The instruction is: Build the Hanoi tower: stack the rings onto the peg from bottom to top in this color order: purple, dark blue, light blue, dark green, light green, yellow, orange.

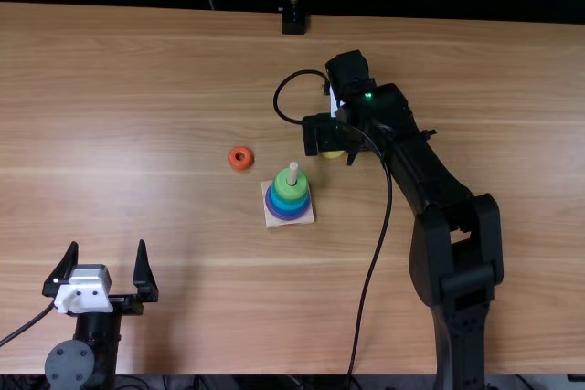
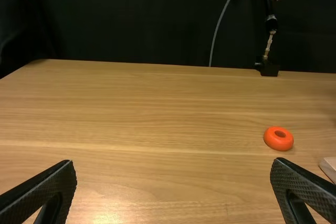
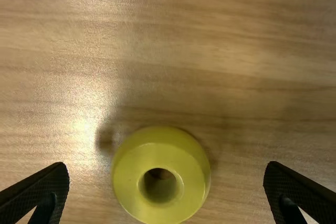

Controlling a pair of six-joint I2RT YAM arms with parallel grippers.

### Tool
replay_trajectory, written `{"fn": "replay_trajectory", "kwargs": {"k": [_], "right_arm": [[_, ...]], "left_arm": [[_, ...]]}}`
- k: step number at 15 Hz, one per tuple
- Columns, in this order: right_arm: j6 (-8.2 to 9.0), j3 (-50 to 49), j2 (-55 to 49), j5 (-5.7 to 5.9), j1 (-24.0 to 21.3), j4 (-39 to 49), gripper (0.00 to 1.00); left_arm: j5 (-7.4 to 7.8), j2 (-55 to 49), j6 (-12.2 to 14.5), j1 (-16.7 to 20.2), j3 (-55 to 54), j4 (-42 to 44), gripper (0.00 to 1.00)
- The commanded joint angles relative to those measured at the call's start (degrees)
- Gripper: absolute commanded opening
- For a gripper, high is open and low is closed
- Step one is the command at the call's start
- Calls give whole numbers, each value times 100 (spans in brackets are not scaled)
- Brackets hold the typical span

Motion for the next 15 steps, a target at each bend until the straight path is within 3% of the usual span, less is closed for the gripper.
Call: {"fn": "replay_trajectory", "kwargs": {"k": [1,2,3,5,7,10,12,15], "right_arm": [[31,130,69,1,-7,-18,84],[31,103,69,-9,-7,-18,53],[20,77,69,1,2,-18,37],[-12,77,69,-9,2,-18,24],[-12,95,69,-9,2,-18,29],[-1,139,175,1,19,-18,46],[-1,147,210,1,37,-102,70],[-22,156,228,22,55,-324,91]], "left_arm": [[-75,-62,-1,50,-40,-217,100],[-75,-62,-1,50,-40,-227,100],[-75,-62,-1,50,-40,-217,100],[-75,-62,-1,50,-40,-217,100],[-75,-62,-1,50,-40,-217,100],[-75,-62,-1,50,-40,-227,100],[-75,-62,-1,50,-40,-227,100],[-75,-62,-1,50,-40,-227,100]]}}
